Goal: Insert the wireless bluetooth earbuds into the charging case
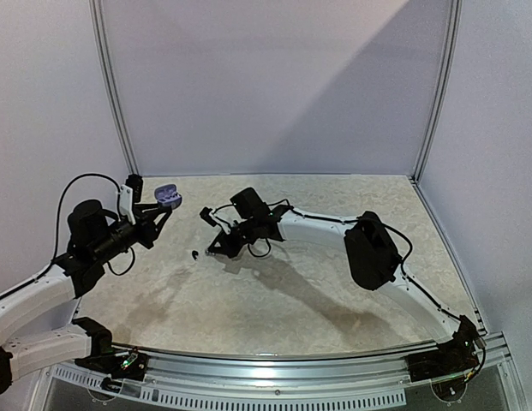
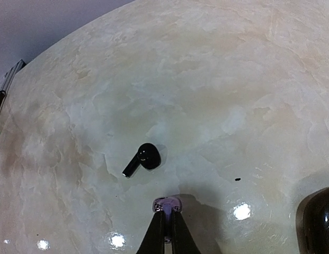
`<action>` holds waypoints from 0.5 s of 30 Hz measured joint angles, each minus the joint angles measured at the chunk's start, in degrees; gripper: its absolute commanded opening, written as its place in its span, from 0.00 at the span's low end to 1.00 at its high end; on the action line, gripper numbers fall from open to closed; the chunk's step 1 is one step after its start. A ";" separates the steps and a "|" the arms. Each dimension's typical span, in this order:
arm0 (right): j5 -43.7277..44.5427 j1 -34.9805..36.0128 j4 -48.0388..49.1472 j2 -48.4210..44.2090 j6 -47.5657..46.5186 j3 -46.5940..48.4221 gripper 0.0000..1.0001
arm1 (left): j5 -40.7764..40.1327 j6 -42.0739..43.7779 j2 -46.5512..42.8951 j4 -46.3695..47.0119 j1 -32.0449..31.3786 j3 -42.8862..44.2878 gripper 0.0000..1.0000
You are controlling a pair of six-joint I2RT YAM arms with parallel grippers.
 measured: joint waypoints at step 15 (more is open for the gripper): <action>1.90 -3.43 4.68 -21.73 -0.46 -20.83 0.00 | 15.91 8.72 0.24 1.36 0.07 0.20 0.00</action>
